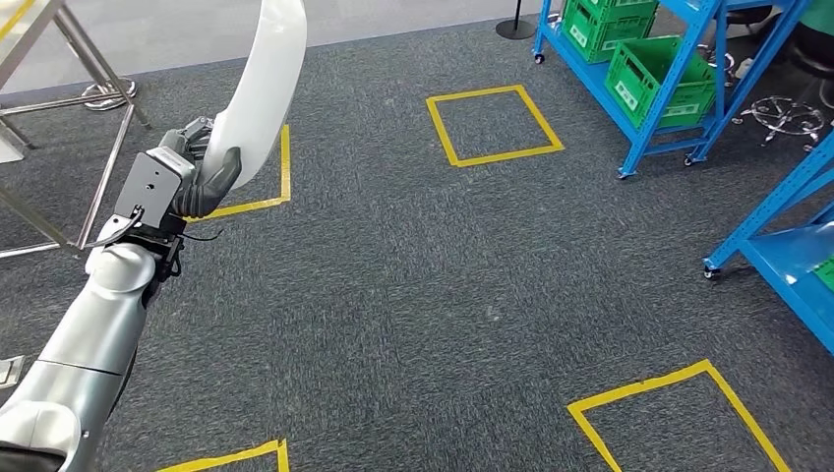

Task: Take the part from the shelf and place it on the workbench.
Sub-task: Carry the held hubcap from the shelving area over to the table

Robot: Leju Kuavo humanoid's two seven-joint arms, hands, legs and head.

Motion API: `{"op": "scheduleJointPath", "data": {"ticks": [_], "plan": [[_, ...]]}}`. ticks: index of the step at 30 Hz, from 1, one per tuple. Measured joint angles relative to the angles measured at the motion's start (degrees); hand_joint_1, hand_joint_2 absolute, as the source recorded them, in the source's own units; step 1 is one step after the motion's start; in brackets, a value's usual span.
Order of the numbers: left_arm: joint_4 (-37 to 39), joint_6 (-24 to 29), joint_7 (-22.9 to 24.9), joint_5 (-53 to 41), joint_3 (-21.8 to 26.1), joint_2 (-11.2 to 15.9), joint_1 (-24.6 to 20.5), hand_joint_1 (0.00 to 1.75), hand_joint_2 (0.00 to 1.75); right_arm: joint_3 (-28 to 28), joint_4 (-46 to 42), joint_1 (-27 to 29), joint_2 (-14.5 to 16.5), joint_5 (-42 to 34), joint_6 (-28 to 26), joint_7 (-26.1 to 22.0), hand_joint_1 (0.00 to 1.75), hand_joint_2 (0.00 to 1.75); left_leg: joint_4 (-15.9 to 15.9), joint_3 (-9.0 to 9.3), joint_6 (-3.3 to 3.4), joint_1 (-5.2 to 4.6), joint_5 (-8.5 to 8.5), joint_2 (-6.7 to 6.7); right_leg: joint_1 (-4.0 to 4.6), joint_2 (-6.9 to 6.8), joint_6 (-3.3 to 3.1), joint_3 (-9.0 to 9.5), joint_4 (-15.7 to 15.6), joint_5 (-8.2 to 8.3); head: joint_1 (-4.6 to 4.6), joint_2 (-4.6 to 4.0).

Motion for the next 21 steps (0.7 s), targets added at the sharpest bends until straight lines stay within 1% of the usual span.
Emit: {"op": "scheduleJointPath", "data": {"ticks": [1,2,3,4,5,6,7,8,9,10,11,12,13,14,15,16,17,18,19,20,21], "plan": [[-0.1,0.1,0.0,0.0,0.1,0.3,0.2,1.75,1.75,0.0,0.0,0.0,0.0,0.0,0.0,0.0,0.00,0.00,2.2,-1.13,-0.13,-0.07,-1.24,1.62,0.01,-0.58,-0.35,0.08,-0.2,0.11,-0.22,0.00],[-0.2,0.1,0.0,0.0,0.2,0.4,0.4,1.75,1.75,0.0,0.0,0.1,-0.1,0.0,0.0,0.0,0.00,0.00,5.5,-2.69,-0.23,-0.14,-2.91,3.18,0.14,-1.15,-0.58,0.13,-0.3,0.11,-0.45,0.00],[-0.3,0.1,-0.1,0.0,0.2,0.4,0.7,1.75,1.75,0.0,0.0,0.2,-0.2,0.0,0.0,0.0,0.00,0.00,9.4,-4.55,-0.31,-0.11,-4.60,3.91,0.27,-1.80,-0.73,0.14,-0.3,0.07,-0.56,0.00],[-0.3,0.2,-0.1,0.0,0.2,0.4,1.0,1.75,1.75,0.0,0.0,0.2,-0.2,0.0,0.0,0.0,0.00,0.00,12.6,-6.11,-0.33,-0.11,-5.67,4.22,0.39,-2.49,-0.85,0.15,-0.3,-0.01,-0.56,0.00],[-0.3,0.2,0.0,0.0,0.2,0.5,1.4,1.75,1.75,0.0,0.0,0.2,-0.3,0.0,0.0,0.0,0.00,0.00,14.2,-6.89,-0.26,-0.11,-5.84,4.35,0.50,-3.16,-0.94,0.18,-0.3,-0.09,-0.58,0.00],[-0.3,0.2,0.0,0.0,0.2,0.6,1.7,1.75,1.75,0.0,0.0,0.2,-0.3,0.0,0.0,0.0,0.00,0.00,13.6,-6.57,-0.09,-0.14,-4.97,4.47,0.61,-3.82,-1.00,0.25,-0.3,-0.19,-0.58,0.00],[-0.3,0.1,0.0,0.0,0.2,0.7,1.9,1.75,1.75,0.0,0.0,0.2,-0.3,0.0,0.0,0.0,0.00,0.00,10.9,-5.11,0.18,-0.22,-3.32,4.84,0.71,-4.46,-1.03,0.38,-0.3,-0.30,-0.57,0.00],[-0.4,0.1,0.0,0.1,0.3,0.9,1.8,1.75,1.75,0.0,0.0,0.1,-0.3,0.0,-0.1,0.0,0.00,0.00,6.9,-2.92,0.53,-0.41,-1.54,5.82,0.81,-5.07,-1.00,0.57,-0.3,-0.45,-0.57,0.00],[-0.5,0.1,0.0,0.3,0.3,1.1,1.7,1.75,1.75,0.0,0.0,0.1,-0.3,0.0,-0.1,0.0,0.00,0.00,3.1,-0.86,0.92,-0.82,-0.37,7.09,0.96,-5.65,-0.87,0.77,-0.3,-0.64,-0.56,0.00],[-0.5,0.1,-0.1,0.6,0.4,1.3,1.5,1.75,1.75,0.0,0.0,0.1,-0.3,0.0,-0.2,-0.1,0.00,0.00,0.4,0.66,1.32,-1.19,0.27,8.04,1.06,-6.19,-0.67,0.95,-0.3,-0.81,-0.55,0.00],[-0.5,0.1,-0.1,0.8,0.4,1.5,1.3,1.75,1.75,0.0,0.0,0.1,-0.3,0.0,-0.2,-0.1,0.00,0.00,-1.0,1.44,1.64,-1.54,0.36,8.54,1.12,-6.76,-0.44,1.12,-0.4,-0.97,-0.55,0.00],[-0.5,0.1,-0.2,1.0,0.5,1.6,1.2,1.75,1.75,0.0,0.0,0.1,-0.3,0.0,-0.3,-0.1,0.00,0.00,-1.4,1.57,1.88,-1.80,0.20,8.23,1.13,-7.35,-0.16,1.29,-0.5,-1.10,-0.53,0.00],[-0.4,0.1,-0.2,1.1,0.5,1.8,1.2,1.75,1.75,0.0,0.0,0.0,-0.3,0.0,-0.3,-0.2,0.00,0.00,-1.6,1.68,2.14,-1.76,0.33,7.46,1.10,-7.92,0.12,1.52,-0.6,-1.23,-0.53,0.00],[-0.4,0.1,-0.3,1.2,0.5,2.0,1.2,1.75,1.75,0.0,0.0,-0.1,-0.3,0.0,-0.3,-0.1,0.00,0.00,-1.9,1.88,2.36,-1.64,0.49,6.80,1.00,-7.59,0.42,1.66,-0.4,-1.45,-0.52,0.00],[-0.3,0.1,-0.3,1.2,0.5,2.1,1.2,1.75,1.75,0.0,0.0,-0.1,-0.3,0.0,-0.3,-0.1,0.00,0.00,-2.2,2.09,2.61,-1.43,0.64,6.19,0.93,-6.47,0.70,1.46,0.3,-2.02,-0.52,0.00],[-0.2,0.1,-0.3,1.2,0.5,2.2,1.2,1.75,1.75,0.0,0.0,-0.2,-0.3,0.0,-0.2,-0.2,0.00,0.00,-2.5,2.29,2.89,-1.19,0.81,5.66,0.87,-4.89,0.95,0.71,2.1,-3.03,-0.48,0.00],[-0.2,0.2,-0.2,1.2,0.5,2.0,1.2,1.75,1.75,0.0,0.0,-0.1,-0.3,0.0,-0.2,-0.2,0.00,0.00,-2.6,2.38,3.09,-1.03,0.88,5.11,0.76,-3.07,1.12,-0.81,5.1,-4.53,-0.45,0.00],[-0.2,0.3,-0.1,1.2,0.4,1.9,1.2,1.75,1.75,0.0,0.0,0.0,-0.2,0.0,-0.2,-0.3,0.00,0.00,-2.6,2.35,3.24,-0.96,0.88,4.46,0.74,-1.98,1.22,-2.81,8.9,-6.19,-0.40,0.00],[-0.2,0.3,0.1,1.1,0.4,1.7,1.3,1.75,1.75,0.0,0.0,0.1,-0.2,0.0,-0.2,-0.4,0.00,0.00,-2.5,2.30,3.33,-0.92,0.88,3.72,0.71,-1.51,1.31,-4.80,12.4,-7.35,-0.32,0.00],[-0.1,0.3,0.2,1.1,0.3,1.5,1.5,1.75,1.75,0.0,0.0,0.2,-0.2,0.0,-0.2,-0.3,0.00,0.00,-2.4,2.27,3.33,-0.87,0.84,2.91,0.68,-1.30,1.38,-6.24,14.7,-7.62,-0.29,0.00],[-0.1,0.4,0.4,1.0,0.2,1.4,1.5,1.75,1.75,0.0,0.0,0.2,-0.2,0.0,-0.3,-0.2,0.00,0.00,-2.3,2.25,3.25,-0.79,0.78,2.11,0.64,-1.20,1.43,-6.63,14.7,-6.70,-0.26,0.00]]}}
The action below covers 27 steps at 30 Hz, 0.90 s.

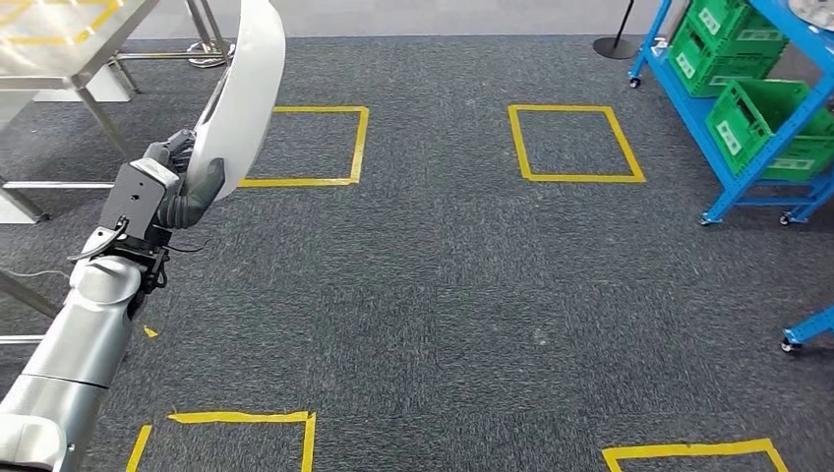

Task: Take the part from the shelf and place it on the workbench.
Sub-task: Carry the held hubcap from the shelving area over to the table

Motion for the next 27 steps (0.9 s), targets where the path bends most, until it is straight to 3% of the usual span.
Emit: {"op": "scheduleJointPath", "data": {"ticks": [2,4,6,8,10,12,14,15,17,19,20,21,23,24,25,27], "plan": [[0.0,0.2,0.2,-0.2,-0.1,-0.1,-0.1,1.75,1.75,0.0,0.0,0.0,0.0,0.2,0.0,0.1,0.00,0.00,0.6,-0.05,-0.44,0.28,-0.29,-1.46,-0.28,0.92,0.15,2.35,-6.2,4.19,0.02,0.00],[0.0,0.4,0.4,-0.3,-0.1,0.0,-0.2,1.75,1.75,0.0,0.0,-0.1,0.2,0.4,0.0,-0.1,0.00,0.00,1.3,-0.41,-1.17,0.41,-0.65,-2.70,-0.49,2.75,0.26,5.17,-12.6,6.80,0.09,0.00],[0.0,0.5,0.5,-0.4,-0.1,0.3,-0.4,1.75,1.75,0.0,0.0,-0.1,0.4,0.4,0.0,-0.3,0.00,0.00,1.4,-0.82,-1.92,0.45,-0.62,-3.71,-0.34,3.14,-0.14,5.90,-14.1,6.91,0.18,0.00],[0.0,0.6,0.6,-0.4,-0.1,0.8,-0.4,1.75,1.75,0.0,0.0,-0.2,0.5,0.4,0.0,-0.4,0.00,0.00,1.2,-1.04,-2.58,0.57,-0.44,-4.29,-0.29,1.93,-1.01,6.03,-14.4,7.18,0.21,0.00],[0.0,0.6,0.6,-0.4,-0.1,1.4,-0.6,1.75,1.75,0.0,0.0,-0.3,0.7,0.4,0.0,-0.3,0.00,0.00,3.4,-2.21,-3.09,0.48,-1.75,-2.26,-0.35,0.86,-1.82,6.27,-14.9,7.46,-0.15,0.00],[0.1,0.6,0.6,-0.3,-0.1,1.6,-1.0,1.75,1.75,0.0,0.0,-0.2,0.7,0.4,0.0,-0.4,0.00,0.00,9.6,-5.27,-3.43,0.40,-4.85,0.88,-0.21,-0.26,-2.28,6.41,-15.2,7.49,-0.57,0.00],[0.2,0.6,0.6,-0.3,-0.2,1.6,-1.1,1.75,1.75,0.0,0.0,0.0,0.7,0.4,-0.1,-0.4,0.00,0.00,15.7,-8.32,-3.60,0.54,-6.91,2.07,-0.01,-1.59,-2.50,6.43,-15.2,7.35,-0.61,0.00],[0.3,0.6,0.6,-0.3,-0.2,1.7,-1.1,1.75,1.75,0.0,0.0,0.0,0.7,0.5,-0.2,-0.3,0.00,0.00,16.4,-8.68,-3.58,0.58,-6.65,2.28,0.06,-2.24,-2.57,6.45,-15.2,7.28,-0.60,0.00],[0.5,0.6,0.6,-0.3,-0.2,2.2,-1.2,1.75,1.75,0.0,0.0,-0.1,0.7,0.5,-0.6,-0.3,0.00,0.00,11.5,-6.07,-3.28,0.54,-3.51,3.00,0.17,-3.45,-2.56,6.67,-15.2,7.07,-0.61,0.00],[0.5,0.6,0.4,-0.3,-0.2,2.7,-1.7,1.75,1.75,0.0,0.0,-0.1,0.7,0.5,-0.8,-0.4,0.00,0.00,3.9,-2.08,-2.64,0.00,-0.92,5.33,0.37,-4.60,-2.28,7.02,-15.2,6.75,-0.59,0.00],[0.5,0.7,0.4,-0.3,-0.2,2.8,-2.1,1.75,1.75,0.0,0.0,0.0,0.7,0.5,-0.8,-0.4,0.00,0.00,1.7,-0.91,-2.24,-0.30,-0.46,6.09,0.49,-5.16,-2.05,7.17,-15.2,6.61,-0.57,0.00],[0.5,0.8,0.4,-0.4,-0.2,2.9,-2.4,1.75,1.75,0.0,0.0,-0.1,0.7,0.5,-0.8,-0.4,0.00,0.00,0.9,-0.51,-1.87,-0.58,-0.55,6.33,0.58,-5.76,-1.78,7.33,-15.3,6.48,-0.56,0.00],[0.6,1.0,0.4,-0.4,-0.2,3.1,-3.1,1.75,1.75,0.0,0.0,-0.1,0.7,0.5,-0.7,-0.4,0.00,0.00,0.7,-0.37,-1.25,-0.65,-0.39,4.87,0.66,-6.95,-1.21,7.72,-15.5,6.27,-0.57,0.00],[0.7,1.1,0.5,-0.4,-0.2,3.1,-3.3,1.75,1.75,0.0,0.0,-0.3,0.6,0.5,-0.7,-0.4,0.00,0.00,0.4,-0.20,-0.99,-0.48,-0.24,4.25,0.57,-6.67,-0.87,7.83,-15.3,6.04,-0.57,0.00],[0.8,1.1,0.5,-0.5,-0.2,3.2,-3.5,1.75,1.75,0.0,0.0,-0.4,0.6,0.5,-0.7,-0.4,0.00,0.00,0.2,-0.02,-0.76,-0.27,-0.11,3.66,0.50,-5.54,-0.54,7.49,-14.4,5.43,-0.56,0.00],[1.0,1.3,0.6,-0.6,-0.2,3.2,-3.9,1.75,1.75,0.0,0.0,-0.5,0.6,0.5,-0.7,-0.5,0.00,0.00,-0.1,0.15,-0.36,0.15,0.02,2.56,0.26,-2.09,-0.04,4.79,-8.9,2.75,-0.44,0.00]]}}
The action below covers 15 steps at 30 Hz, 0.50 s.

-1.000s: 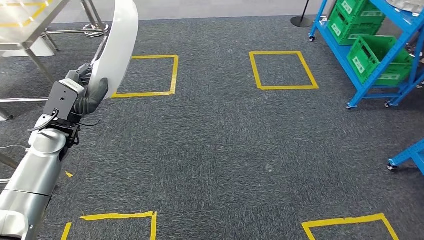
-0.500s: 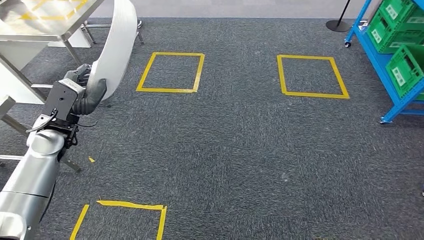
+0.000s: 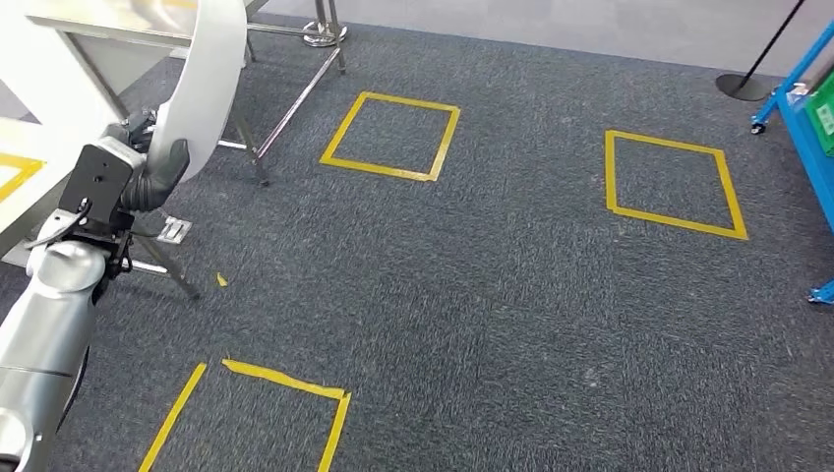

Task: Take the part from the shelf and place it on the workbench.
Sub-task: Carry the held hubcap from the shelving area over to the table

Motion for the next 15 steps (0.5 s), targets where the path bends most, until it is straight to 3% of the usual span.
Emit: {"op": "scheduleJointPath", "data": {"ticks": [2,3,4,7,9,11,12,13,15], "plan": [[0.2,0.3,0.0,-0.1,-0.1,0.0,-0.2,1.75,1.75,0.0,0.0,0.2,0.0,0.1,0.0,-0.1,0.00,0.00,0.1,-0.05,0.18,0.06,-0.06,-1.38,-0.03,1.63,0.06,-3.90,7.0,-2.51,0.12,0.00],[0.2,0.3,0.0,-0.2,-0.1,0.0,-0.2,1.75,1.75,0.0,0.0,0.3,-0.1,0.1,0.0,-0.1,0.00,0.00,0.2,-0.06,0.18,0.06,-0.10,-2.16,-0.02,1.83,-0.05,-5.02,8.6,-2.41,0.16,0.00],[0.3,0.4,0.0,-0.2,-0.1,0.1,-0.1,1.75,1.75,0.0,0.0,0.4,-0.1,0.3,0.0,0.0,0.00,0.00,0.3,-0.07,0.12,0.05,-0.14,-2.94,0.01,2.00,-0.23,-5.10,7.9,-1.18,0.21,0.00],[0.3,0.4,0.0,0.2,-0.1,0.8,-0.1,1.75,1.75,0.0,0.0,0.5,-0.3,0.6,0.0,0.3,0.00,0.00,0.8,-0.18,-0.39,0.08,-0.41,-5.03,-0.05,4.20,-0.69,-1.00,-2.2,4.44,0.29,0.00],[0.3,0.4,0.0,0.3,0.0,1.4,-0.1,1.75,1.75,0.0,0.0,0.4,-0.4,0.6,0.0,0.0,0.00,0.00,1.0,-0.45,-0.99,0.13,-0.49,-6.10,-0.02,5.12,-0.73,0.77,-5.8,5.29,0.27,0.00],[0.3,0.7,0.0,0.2,0.1,2.2,-0.2,1.75,1.75,0.0,0.0,0.4,-0.4,0.7,-0.1,-0.2,0.00,0.00,0.8,-0.65,-1.68,0.19,-0.32,-7.17,0.03,4.13,-1.10,1.02,-6.1,5.26,0.28,0.00],[0.3,0.9,0.0,0.0,0.1,2.7,-0.2,1.75,1.75,0.0,0.0,0.3,-0.4,0.7,-0.1,-0.2,0.00,0.00,0.9,-0.78,-1.96,0.18,-0.40,-6.96,-0.02,3.62,-1.43,1.11,-6.3,5.35,0.24,0.00],[0.3,1.1,0.0,-0.1,0.1,3.2,-0.3,1.75,1.75,0.0,0.0,0.3,-0.5,0.7,-0.1,-0.2,0.00,0.00,1.7,-1.23,-2.23,0.09,-0.95,-5.85,-0.08,3.12,-1.77,1.21,-6.5,5.45,0.08,0.00],[0.3,1.6,0.0,-0.3,0.1,3.9,-0.6,1.75,1.75,0.0,0.0,0.5,-0.6,0.6,-0.1,-0.2,0.00,0.00,6.8,-3.69,-2.66,-0.01,-3.73,-2.40,-0.05,2.04,-2.30,1.37,-6.7,5.48,-0.25,0.00]]}}
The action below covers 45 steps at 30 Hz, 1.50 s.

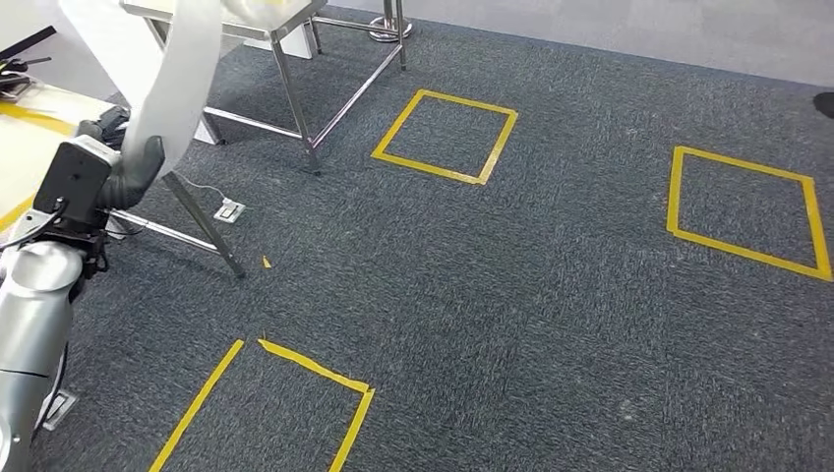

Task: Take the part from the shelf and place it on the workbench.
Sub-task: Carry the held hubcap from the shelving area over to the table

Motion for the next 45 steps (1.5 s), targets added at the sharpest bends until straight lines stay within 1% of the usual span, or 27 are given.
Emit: {"op": "scheduleJointPath", "data": {"ticks": [2,3,4,5,7,9,10,12,13,14,16,18,19,21,23,25,27,29,31,33,34,35,36,38,40,43,45], "plan": [[0.1,0.4,0.1,0.1,0.0,0.2,-0.3,1.75,1.75,0.0,0.0,0.2,-0.1,-0.1,0.0,0.0,0.00,0.00,7.5,-3.72,-0.35,0.07,-3.12,1.88,0.17,-1.28,-0.30,0.04,0.0,-0.17,-0.13,0.00],[0.1,0.5,0.2,0.1,0.0,0.2,-0.3,1.75,1.75,0.0,0.0,0.2,-0.1,-0.1,0.1,0.0,0.00,0.00,9.7,-4.83,-0.39,0.11,-3.54,2.16,0.23,-1.94,-0.38,0.09,0.0,-0.27,-0.14,0.00],[0.2,0.6,0.3,0.2,0.0,0.3,-0.4,1.75,1.75,0.0,0.0,0.2,-0.1,-0.2,0.1,0.0,0.00,0.00,9.7,-4.82,-0.34,0.12,-2.85,2.31,0.29,-2.58,-0.43,0.17,0.0,-0.38,-0.15,0.00],[0.3,0.7,0.5,0.3,0.0,0.3,-0.6,1.75,1.75,0.0,0.0,0.2,-0.1,-0.2,0.1,0.0,0.00,0.00,7.3,-3.60,-0.16,0.09,-1.22,2.57,0.37,-3.21,-0.44,0.33,0.0,-0.51,-0.15,0.00],[0.3,0.9,0.6,0.4,0.0,0.4,-1.3,1.75,1.75,0.0,0.0,0.1,0.1,-0.3,0.2,0.0,0.00,0.00,-0.8,0.65,0.65,-0.41,2.25,4.81,0.64,-4.48,-0.31,0.77,0.0,-0.85,-0.14,0.00],[0.3,1.1,0.6,0.4,0.0,0.3,-2.2,1.75,1.75,0.0,0.0,0.1,0.2,-0.4,0.1,0.0,0.00,0.00,-5.7,3.22,1.63,-1.10,3.42,6.64,0.91,-5.72,0.05,1.10,0.0,-1.16,-0.10,0.00],[0.4,1.2,0.6,0.4,0.0,0.3,-2.6,1.75,1.75,0.0,0.0,0.1,0.3,-0.5,0.1,0.0,0.00,0.00,-6.2,3.42,1.97,-1.33,3.23,6.56,0.97,-6.37,0.28,1.25,0.0,-1.28,-0.09,0.00],[0.6,1.6,0.6,0.3,0.0,0.3,-2.8,1.75,1.75,0.0,0.0,-0.1,0.4,-0.5,0.1,0.0,0.00,0.00,-6.6,3.69,2.50,-1.11,3.55,5.02,0.94,-7.41,0.81,1.64,-0.1,-1.59,-0.10,0.00],[0.6,1.9,0.5,0.3,0.0,0.3,-2.9,1.75,1.75,0.0,0.0,-0.1,0.4,-0.5,0.0,0.0,0.00,0.00,-7.0,3.92,2.75,-0.86,3.74,4.32,0.89,-6.76,1.15,1.54,0.6,-2.13,-0.08,0.00],[0.7,2.2,0.4,0.3,0.0,0.2,-3.1,1.75,1.75,0.0,0.0,-0.2,0.5,-0.5,0.0,0.0,0.00,0.00,-7.3,4.12,3.00,-0.57,3.94,3.68,0.80,-5.37,1.50,0.86,2.2,-3.13,-0.04,0.00],[0.8,2.8,0.2,0.5,0.0,-0.2,-3.5,1.75,1.75,0.0,0.0,-0.1,0.5,-0.5,0.0,-0.2,0.00,0.00,-7.5,4.17,3.29,-0.20,4.12,2.36,0.43,-1.70,2.09,-2.39,8.8,-6.18,0.05,0.00],[1.1,3.3,0.1,0.6,0.0,-0.8,-3.4,1.75,1.75,-0.1,0.0,0.2,0.5,-0.5,-0.1,-0.2,0.00,0.00,-7.3,3.97,3.33,-0.08,4.13,0.79,0.15,-0.31,2.39,-5.85,14.8,-7.91,0.09,0.00],[1.3,3.4,0.1,0.6,0.0,-1.0,-3.3,1.75,1.75,-0.1,0.0,0.2,0.5,-0.5,-0.1,0.0,0.00,0.00,-7.2,3.89,3.27,0.00,4.10,-0.05,0.09,-0.15,2.44,-6.40,15.3,-7.28,0.13,0.00],[1.5,3.7,0.1,0.6,0.0,-1.2,-3.2,1.75,1.75,-0.1,0.0,0.2,0.4,-0.5,-0.1,0.2,0.00,0.00,-6.7,3.80,2.94,0.21,3.91,-1.58,-0.09,0.55,2.47,-4.33,9.9,-3.42,0.18,0.00],[1.6,4.0,0.0,0.6,0.0,-1.1,-3.3,1.75,1.75,-0.1,0.0,0.2,0.3,-0.5,-0.1,0.2,0.00,0.00,-6.1,3.51,2.32,0.31,3.62,-2.84,-0.39,2.44,2.51,-1.17,3.0,-0.67,0.16,0.00],[1.6,4.1,0.0,0.6,0.1,-0.9,-3.4,1.75,1.75,-0.1,0.0,0.2,0.3,-0.5,0.0,0.1,0.00,0.00,-5.8,3.09,1.55,0.34,3.61,-3.92,-0.36,3.06,2.24,-0.07,0.7,-0.42,0.14,0.00],[1.6,4.2,-0.1,0.5,0.1,-0.3,-3.4,1.75,1.75,-0.1,0.0,0.1,0.3,-0.5,0.0,0.0,0.00,0.00,-6.1,2.82,0.81,0.45,3.81,-4.66,-0.26,1.91,1.54,0.02,0.5,-0.18,0.16,0.00],[1.6,4.2,-0.1,0.5,0.2,0.5,-3.4,1.75,1.75,-0.1,0.0,0.0,0.3,-0.5,0.0,0.0,0.00,0.00,-4.6,2.01,0.25,0.42,2.86,-2.17,-0.38,0.95,0.80,0.17,0.1,0.08,-0.05,0.00],[1.6,4.2,0.0,0.5,0.3,0.9,-3.5,1.75,1.75,-0.1,0.0,0.1,0.3,-0.5,0.1,0.0,0.00,0.00,1.3,-0.68,-0.19,0.45,-0.11,1.34,-0.37,-0.14,0.30,0.26,-0.1,0.11,-0.30,0.00],[1.8,4.3,0.0,0.5,0.2,0.9,-3.3,1.75,1.75,-0.1,0.0,0.2,0.3,-0.5,0.0,0.0,0.00,0.00,8.2,-4.06,-0.53,0.63,-2.78,2.21,-0.29,-1.42,0.09,0.27,-0.1,-0.03,-0.33,0.00],[1.9,4.4,0.1,0.5,0.2,0.9,-3.2,1.75,1.75,-0.1,0.0,0.2,0.3,-0.5,0.1,0.0,0.00,0.00,9.7,-4.84,-0.59,0.66,-2.90,2.29,-0.25,-2.07,0.04,0.31,-0.1,-0.12,-0.34,0.00],[2.0,4.5,0.1,0.5,0.2,1.0,-3.1,1.75,1.75,-0.2,0.0,0.2,0.3,-0.5,0.1,0.0,0.00,0.00,8.9,-4.50,-0.54,0.66,-1.94,2.41,-0.19,-2.71,0.03,0.39,-0.1,-0.21,-0.34,0.00],[2.1,4.8,0.1,0.5,0.2,1.1,-3.1,1.75,1.75,-0.2,0.0,0.2,0.3,-0.5,0.0,0.0,0.00,0.00,6.1,-3.08,-0.36,0.59,-0.20,2.80,-0.13,-3.35,0.08,0.54,-0.1,-0.33,-0.33,0.00],[2.1,5.9,0.1,0.5,0.2,1.2,-3.2,1.75,1.75,-0.2,0.0,0.1,0.3,-0.5,-0.1,0.0,0.00,0.00,-1.8,1.00,0.39,0.03,2.98,5.11,0.10,-4.54,0.34,0.95,-0.1,-0.66,-0.34,0.00],[2.0,7.3,0.1,0.5,0.2,1.3,-3.4,1.75,1.75,-0.2,0.0,0.1,0.3,-0.5,-0.2,0.0,0.00,0.00,-5.9,3.10,1.27,-0.57,3.76,6.50,0.37,-5.65,0.85,1.28,-0.1,-0.96,-0.30,0.00],[1.9,8.8,0.3,-0.1,0.2,1.5,-3.4,1.75,1.75,-0.2,0.0,-0.1,0.3,-0.4,-0.3,0.0,0.00,0.00,-6.4,3.30,2.19,-0.51,3.84,4.58,0.47,-7.00,1.80,1.77,-0.1,-1.47,-0.26,0.00],[1.8,9.3,0.7,-0.6,0.2,1.4,-3.6,1.75,1.75,-0.3,0.0,-0.2,0.3,-0.3,-0.3,-0.1,0.00,0.00,-6.8,3.54,2.75,-0.02,4.14,3.34,0.29,-4.50,2.52,0.85,2.4,-2.98,-0.14,0.00]]}}
